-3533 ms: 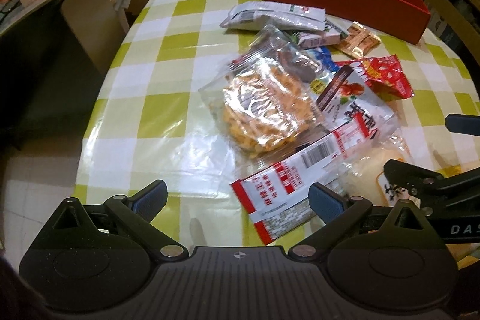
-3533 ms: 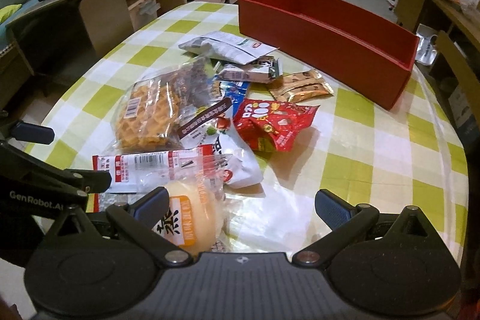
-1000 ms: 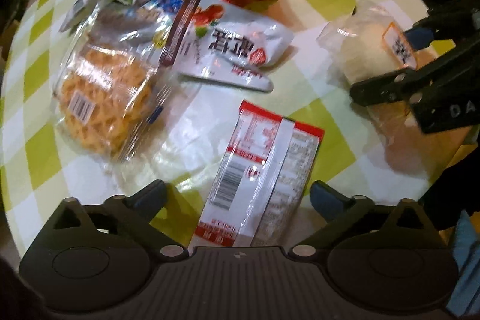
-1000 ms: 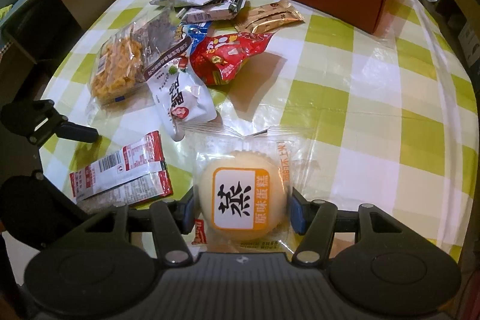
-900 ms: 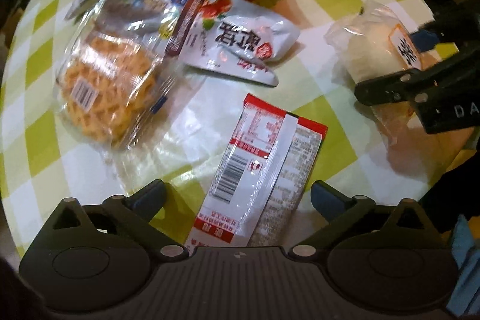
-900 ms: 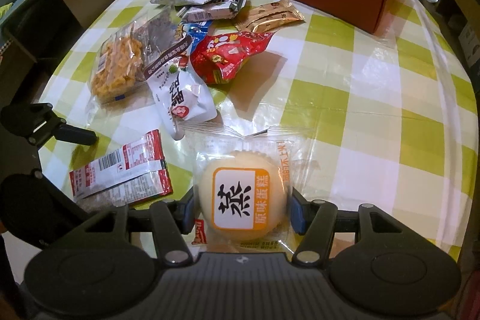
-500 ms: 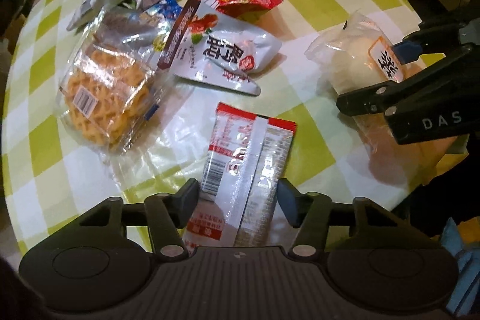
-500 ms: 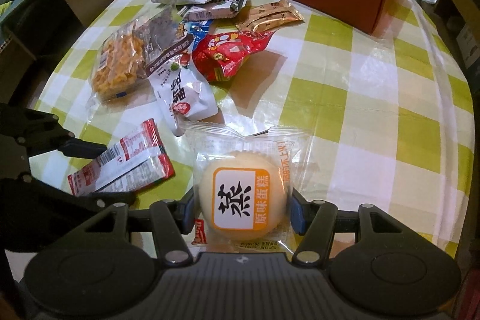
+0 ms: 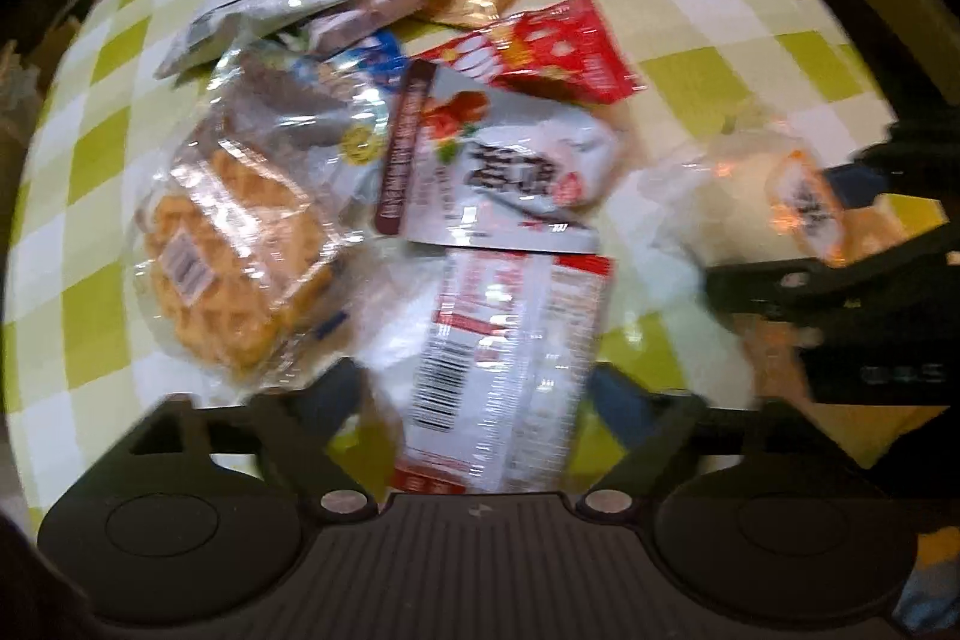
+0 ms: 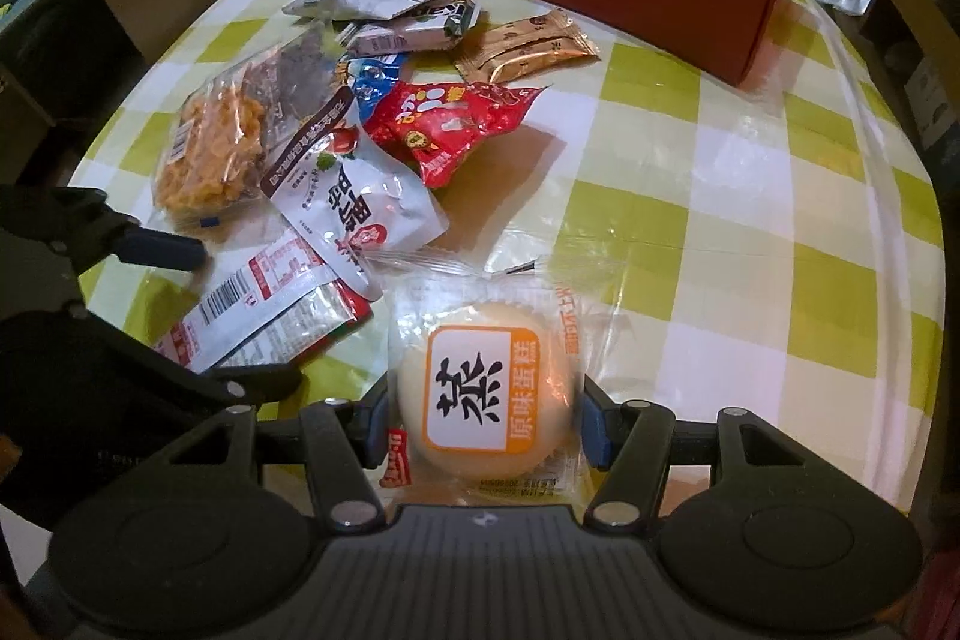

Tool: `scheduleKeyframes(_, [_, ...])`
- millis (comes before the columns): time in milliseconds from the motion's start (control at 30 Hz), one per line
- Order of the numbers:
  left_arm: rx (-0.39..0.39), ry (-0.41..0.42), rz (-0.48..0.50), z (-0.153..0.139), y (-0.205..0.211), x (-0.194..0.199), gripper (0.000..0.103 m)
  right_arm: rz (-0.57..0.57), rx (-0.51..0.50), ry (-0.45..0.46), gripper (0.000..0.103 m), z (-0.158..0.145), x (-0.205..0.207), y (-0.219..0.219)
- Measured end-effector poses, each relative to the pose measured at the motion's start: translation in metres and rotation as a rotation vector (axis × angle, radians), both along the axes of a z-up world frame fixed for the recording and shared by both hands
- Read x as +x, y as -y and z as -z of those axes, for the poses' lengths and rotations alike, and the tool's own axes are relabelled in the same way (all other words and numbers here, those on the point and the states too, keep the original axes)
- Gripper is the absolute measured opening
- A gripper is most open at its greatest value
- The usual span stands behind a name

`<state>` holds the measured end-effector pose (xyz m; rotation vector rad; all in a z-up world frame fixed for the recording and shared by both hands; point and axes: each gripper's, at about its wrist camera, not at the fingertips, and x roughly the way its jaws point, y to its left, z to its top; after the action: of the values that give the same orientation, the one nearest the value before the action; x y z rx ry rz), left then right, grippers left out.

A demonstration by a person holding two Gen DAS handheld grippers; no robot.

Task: Organize snacks
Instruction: 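Grasp the red-and-white striped packet with the left gripper while the right holds the bun, then carry the bun and striped packet with both grippers over the red tray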

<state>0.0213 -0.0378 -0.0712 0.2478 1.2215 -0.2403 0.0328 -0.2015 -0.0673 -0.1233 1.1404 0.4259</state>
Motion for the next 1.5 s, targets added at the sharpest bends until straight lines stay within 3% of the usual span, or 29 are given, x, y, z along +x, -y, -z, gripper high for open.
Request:
scheduleKeyframes(167, [-0.008, -0.020, -0.018, 0.004, -0.007, 0.002, 0.100, -0.020, -0.012, 0.009, 0.068, 0.001, -0.002, -0.003])
scheduleKeyframes(233, [-0.019, -0.024, -0.019, 0.003, -0.006, -0.001, 0.095, -0.040, -0.029, 0.019, 0.068, 0.001, -0.005, -0.005])
scheduleKeyframes(367, [-0.019, -0.005, 0.005, -0.008, 0.002, -0.007, 0.061, -0.023, -0.033, 0.018, 0.065, -0.001, -0.008, 0.000])
scheduleKeyframes(600, [-0.015, -0.007, -0.028, -0.015, 0.002, -0.013, 0.057, -0.005, -0.001, 0.065, 0.065, -0.017, -0.019, 0.004])
scheduleKeyframes(1033, [-0.074, 0.086, -0.052, -0.066, 0.008, -0.026, 0.054, 0.010, 0.068, 0.149, 0.065, -0.048, -0.025, 0.004])
scheduleKeyframes(1500, [-0.148, 0.180, -0.095, -0.095, 0.005, 0.025, 0.054, 0.051, 0.101, 0.158, 0.065, -0.061, 0.014, 0.001])
